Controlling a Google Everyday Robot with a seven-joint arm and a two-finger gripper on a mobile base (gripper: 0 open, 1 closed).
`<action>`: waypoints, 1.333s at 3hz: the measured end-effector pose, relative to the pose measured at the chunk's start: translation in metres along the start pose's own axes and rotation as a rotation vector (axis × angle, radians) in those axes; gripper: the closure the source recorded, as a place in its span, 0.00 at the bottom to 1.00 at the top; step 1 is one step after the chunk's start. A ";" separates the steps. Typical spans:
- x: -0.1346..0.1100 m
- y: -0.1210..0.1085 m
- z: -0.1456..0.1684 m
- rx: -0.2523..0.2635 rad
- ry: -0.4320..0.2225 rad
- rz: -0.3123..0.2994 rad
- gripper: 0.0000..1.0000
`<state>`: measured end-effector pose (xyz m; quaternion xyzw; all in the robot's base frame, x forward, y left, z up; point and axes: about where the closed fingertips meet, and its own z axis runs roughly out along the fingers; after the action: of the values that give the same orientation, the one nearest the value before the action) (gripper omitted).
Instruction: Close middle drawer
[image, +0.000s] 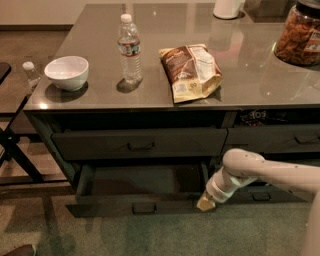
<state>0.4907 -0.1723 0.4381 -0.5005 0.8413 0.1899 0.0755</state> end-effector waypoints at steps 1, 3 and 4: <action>-0.023 -0.026 -0.008 0.044 -0.032 -0.033 1.00; -0.022 -0.043 0.000 0.091 -0.050 0.002 1.00; -0.029 -0.055 -0.004 0.127 -0.062 -0.006 1.00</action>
Offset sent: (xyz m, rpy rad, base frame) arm 0.0271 0.0042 0.0061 0.0071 -0.0490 0.0090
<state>0.5527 -0.1739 0.4375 -0.4912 0.8473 0.1513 0.1338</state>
